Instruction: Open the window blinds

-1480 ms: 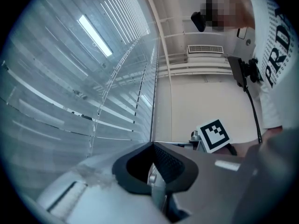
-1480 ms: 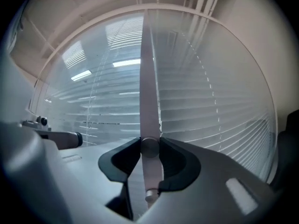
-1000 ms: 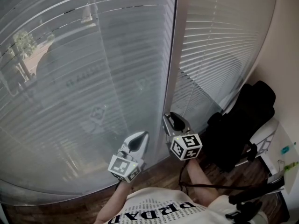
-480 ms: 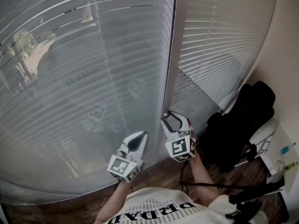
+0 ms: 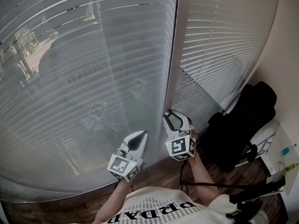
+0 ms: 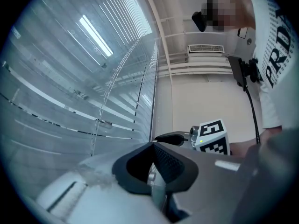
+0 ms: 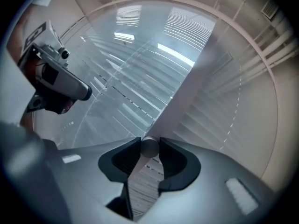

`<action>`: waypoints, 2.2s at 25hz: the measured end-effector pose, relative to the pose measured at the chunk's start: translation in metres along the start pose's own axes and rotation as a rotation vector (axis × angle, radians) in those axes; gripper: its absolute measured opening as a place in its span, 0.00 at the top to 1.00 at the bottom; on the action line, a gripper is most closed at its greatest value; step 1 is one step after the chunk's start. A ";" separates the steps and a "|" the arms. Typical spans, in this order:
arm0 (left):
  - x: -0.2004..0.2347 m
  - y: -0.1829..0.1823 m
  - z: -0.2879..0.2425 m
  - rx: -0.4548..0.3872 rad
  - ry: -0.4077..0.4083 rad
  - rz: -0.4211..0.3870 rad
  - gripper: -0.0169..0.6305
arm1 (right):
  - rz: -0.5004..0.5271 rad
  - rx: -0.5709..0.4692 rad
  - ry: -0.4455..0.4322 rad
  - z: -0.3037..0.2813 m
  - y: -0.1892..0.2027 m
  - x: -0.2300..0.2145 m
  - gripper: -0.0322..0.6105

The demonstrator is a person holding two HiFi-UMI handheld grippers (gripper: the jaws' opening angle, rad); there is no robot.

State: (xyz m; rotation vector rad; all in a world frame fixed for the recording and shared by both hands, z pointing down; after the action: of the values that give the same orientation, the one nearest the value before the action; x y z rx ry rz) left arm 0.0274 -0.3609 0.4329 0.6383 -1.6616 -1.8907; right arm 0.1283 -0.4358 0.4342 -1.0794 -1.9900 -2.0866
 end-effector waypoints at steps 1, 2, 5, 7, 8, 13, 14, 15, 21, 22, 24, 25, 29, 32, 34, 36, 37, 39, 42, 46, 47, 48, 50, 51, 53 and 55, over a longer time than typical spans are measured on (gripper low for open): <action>0.000 0.000 0.000 0.004 -0.003 0.002 0.99 | -0.023 -0.002 -0.002 0.000 0.000 0.000 0.74; 0.000 0.001 0.000 0.008 -0.003 0.002 0.99 | -0.046 -0.004 -0.003 0.000 0.000 -0.001 0.74; -0.001 0.002 0.000 0.010 0.010 -0.001 0.99 | -0.091 -0.005 -0.001 0.000 0.001 -0.002 0.74; -0.001 0.003 0.001 0.005 0.016 -0.002 0.99 | -0.126 -0.008 -0.001 0.000 0.001 -0.002 0.74; 0.000 0.002 0.001 0.001 0.015 -0.003 0.99 | -0.146 -0.010 0.000 0.000 0.001 -0.003 0.74; 0.002 0.001 0.001 0.004 0.005 0.000 0.99 | -0.244 -0.019 -0.002 0.000 0.002 -0.005 0.74; 0.002 0.001 0.001 0.005 0.005 0.001 0.99 | -0.269 -0.022 -0.003 0.000 0.003 -0.006 0.74; 0.003 0.001 0.001 0.004 0.006 0.001 0.99 | -0.294 -0.025 -0.004 0.000 0.003 -0.006 0.74; 0.003 0.002 0.003 -0.004 0.017 -0.010 0.99 | -0.397 -0.027 -0.001 0.000 0.004 -0.008 0.74; 0.004 0.002 0.003 -0.002 0.015 -0.004 0.99 | -0.413 -0.028 0.002 0.000 0.005 -0.009 0.74; 0.003 0.004 0.004 -0.005 0.018 0.003 0.99 | -0.465 -0.033 0.004 -0.001 0.006 -0.010 0.74; 0.003 0.004 0.004 -0.008 0.023 0.001 0.99 | -0.496 -0.034 0.002 -0.001 0.007 -0.011 0.74; 0.004 0.005 0.004 -0.009 0.029 -0.007 0.99 | -0.605 -0.042 -0.008 -0.001 0.009 -0.013 0.74; 0.004 0.005 0.004 -0.008 0.030 -0.004 0.99 | -0.650 -0.046 -0.007 -0.001 0.009 -0.014 0.74; 0.003 0.004 0.005 -0.010 0.032 0.001 0.99 | -0.678 -0.045 -0.011 0.000 0.009 -0.013 0.74; 0.002 0.003 0.006 -0.010 0.033 0.006 0.99 | -0.717 -0.047 -0.016 0.001 0.008 -0.013 0.74; 0.001 0.003 0.007 -0.010 0.034 0.007 0.99 | -0.742 -0.049 -0.020 0.001 0.008 -0.013 0.74; 0.001 0.005 0.007 -0.010 0.039 0.006 0.99 | -0.801 -0.057 -0.030 0.001 0.008 -0.013 0.74; 0.000 0.007 0.005 -0.009 0.044 0.008 0.99 | -0.868 -0.069 -0.043 0.001 0.011 -0.014 0.74; -0.001 0.004 0.005 -0.014 0.050 0.000 0.99 | -0.845 -0.079 -0.032 0.001 0.010 -0.014 0.74; -0.001 0.004 0.005 -0.014 0.050 -0.001 0.99 | -0.825 -0.082 -0.024 0.001 0.010 -0.014 0.74; -0.001 0.004 0.005 -0.014 0.050 -0.002 0.99 | -0.792 -0.081 -0.016 0.001 0.010 -0.014 0.74; 0.001 0.003 0.005 -0.014 0.047 -0.005 0.99 | -0.668 -0.060 -0.008 0.002 0.009 -0.013 0.74; 0.002 0.003 0.006 -0.013 0.044 -0.005 0.99 | -0.582 -0.046 -0.007 0.002 0.007 -0.012 0.74; 0.004 0.003 0.007 -0.015 0.037 -0.005 0.99 | -0.401 -0.025 -0.009 0.005 0.002 -0.010 0.72; 0.005 0.003 0.006 -0.016 0.035 -0.006 0.99 | -0.237 -0.005 -0.009 0.006 -0.003 -0.007 0.71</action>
State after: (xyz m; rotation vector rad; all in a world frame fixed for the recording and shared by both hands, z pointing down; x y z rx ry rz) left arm 0.0199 -0.3597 0.4363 0.6666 -1.6231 -1.8843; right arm 0.1349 -0.4332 0.4277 -0.8939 -2.2152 -2.1998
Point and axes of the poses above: the fingertips, and each gripper's own axes: z backward along the fingers, x to its left, y out of its underside, the point moved 2 cm from there along z, backward along the fingers, and after that the axes turned 5 degrees about -z, right-handed, at the moved point
